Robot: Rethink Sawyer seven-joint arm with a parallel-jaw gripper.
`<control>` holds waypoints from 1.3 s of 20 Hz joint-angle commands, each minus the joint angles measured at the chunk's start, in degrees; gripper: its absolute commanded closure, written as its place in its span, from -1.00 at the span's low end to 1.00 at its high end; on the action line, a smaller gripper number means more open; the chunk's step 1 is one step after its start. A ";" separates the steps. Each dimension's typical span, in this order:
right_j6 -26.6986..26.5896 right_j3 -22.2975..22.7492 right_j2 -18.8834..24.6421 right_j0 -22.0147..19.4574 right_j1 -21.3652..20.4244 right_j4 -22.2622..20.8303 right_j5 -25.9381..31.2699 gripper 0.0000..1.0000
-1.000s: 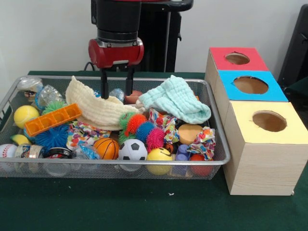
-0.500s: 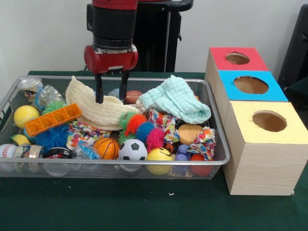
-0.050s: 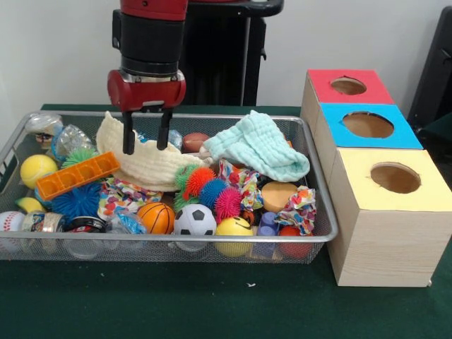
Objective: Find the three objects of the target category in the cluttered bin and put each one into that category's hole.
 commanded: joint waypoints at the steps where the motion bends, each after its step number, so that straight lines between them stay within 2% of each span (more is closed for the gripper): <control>1: -12.74 -4.25 -1.27 -1.63 4.91 -5.09 -1.87 -1.00; 5: -9.62 -3.89 -3.40 -1.20 7.91 -4.54 0.19 -1.00; 9: -9.14 -2.75 -4.39 -1.87 10.86 -0.61 3.71 -1.00; 14: -11.33 -0.61 -4.57 -3.75 13.52 4.13 7.50 -1.00; 18: -14.10 -0.24 -4.75 -4.30 15.15 4.78 9.03 -1.00; 23: -10.60 -0.99 -6.52 -2.72 16.71 -0.30 3.22 -1.00; 26: -7.49 -0.42 -6.50 -3.80 16.98 0.01 -0.12 -1.00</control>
